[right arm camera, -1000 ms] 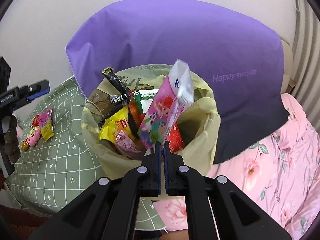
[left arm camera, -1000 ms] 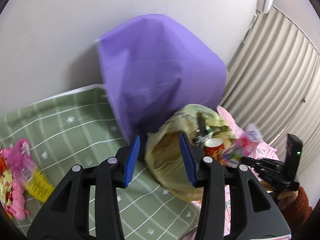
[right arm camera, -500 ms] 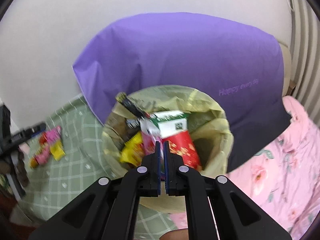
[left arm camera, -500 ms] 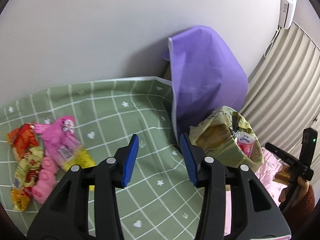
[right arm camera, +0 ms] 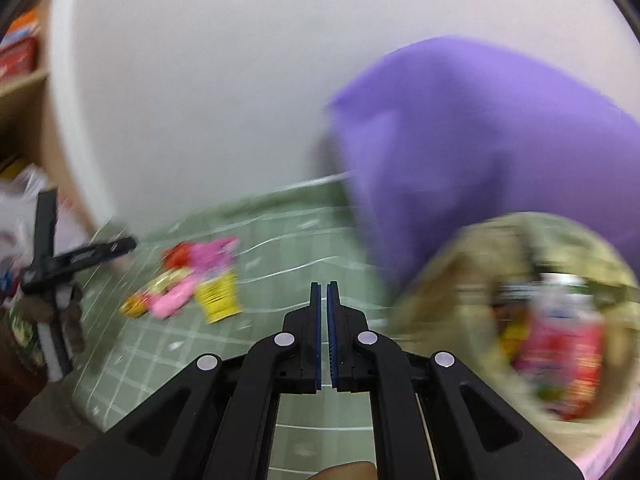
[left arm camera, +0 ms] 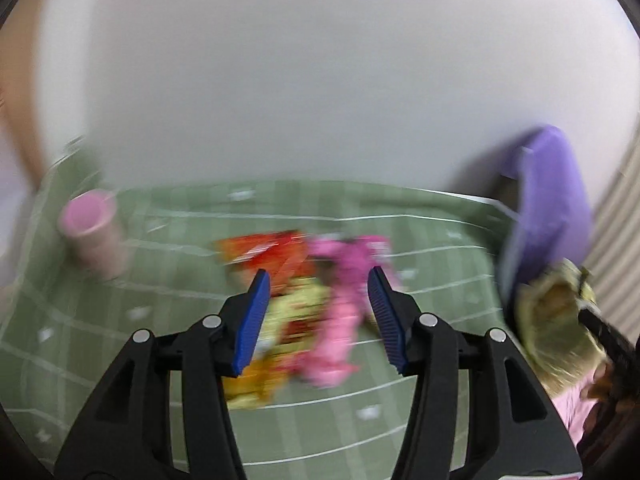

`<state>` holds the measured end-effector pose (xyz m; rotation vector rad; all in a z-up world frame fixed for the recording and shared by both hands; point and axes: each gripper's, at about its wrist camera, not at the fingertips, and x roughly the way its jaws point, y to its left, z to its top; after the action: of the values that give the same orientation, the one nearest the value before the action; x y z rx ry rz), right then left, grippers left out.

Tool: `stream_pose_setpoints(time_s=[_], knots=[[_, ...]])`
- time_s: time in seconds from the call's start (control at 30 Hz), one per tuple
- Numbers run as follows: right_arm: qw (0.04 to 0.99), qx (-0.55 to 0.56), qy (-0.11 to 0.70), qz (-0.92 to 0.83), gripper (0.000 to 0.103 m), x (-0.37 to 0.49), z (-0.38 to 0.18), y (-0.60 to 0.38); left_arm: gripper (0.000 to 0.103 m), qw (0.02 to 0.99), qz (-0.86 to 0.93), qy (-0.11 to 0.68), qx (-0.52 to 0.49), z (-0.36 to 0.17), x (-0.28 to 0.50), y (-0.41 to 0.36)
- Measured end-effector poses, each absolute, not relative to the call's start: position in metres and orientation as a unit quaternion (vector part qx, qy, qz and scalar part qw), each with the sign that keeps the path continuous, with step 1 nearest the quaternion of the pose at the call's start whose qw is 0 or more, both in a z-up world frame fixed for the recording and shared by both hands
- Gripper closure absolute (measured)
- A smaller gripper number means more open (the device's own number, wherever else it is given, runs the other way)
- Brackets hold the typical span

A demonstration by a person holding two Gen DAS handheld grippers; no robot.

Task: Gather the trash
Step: 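Move both tools back over the remaining snacks on the mat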

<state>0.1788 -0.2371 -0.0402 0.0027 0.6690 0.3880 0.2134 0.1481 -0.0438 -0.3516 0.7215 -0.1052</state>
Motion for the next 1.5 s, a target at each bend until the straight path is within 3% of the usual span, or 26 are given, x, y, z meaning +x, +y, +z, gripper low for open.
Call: stream_pose_setpoints(time_s=[0.33, 0.63, 0.73, 1.0, 1.5], knots=[[0.832, -0.033, 0.394, 0.388, 0.097, 0.220, -0.098, -0.084, 0.053, 0.914, 0.019, 0.368, -0.171, -0.063, 0.173, 0.198], [0.813, -0.108, 0.378, 0.428, 0.097, 0.240, -0.129, -0.006, 0.053, 0.900, 0.055, 0.389, -0.188, -0.078, 0.138, 0.218], [0.804, -0.083, 0.386, 0.444, 0.097, 0.249, -0.136, 0.000, 0.052, 0.898, 0.053, 0.394, -0.187, -0.081, 0.138, 0.217], [0.793, -0.168, 0.409, 0.419, 0.097, 0.247, -0.154, -0.026, 0.050, 0.895, 0.033, 0.400, -0.193, -0.091, 0.159, 0.210], [0.862, -0.041, 0.382, 0.330, 0.096, 0.298, -0.120, -0.114, 0.050, 0.893, -0.022, 0.417, -0.166, -0.094, 0.204, 0.180]])
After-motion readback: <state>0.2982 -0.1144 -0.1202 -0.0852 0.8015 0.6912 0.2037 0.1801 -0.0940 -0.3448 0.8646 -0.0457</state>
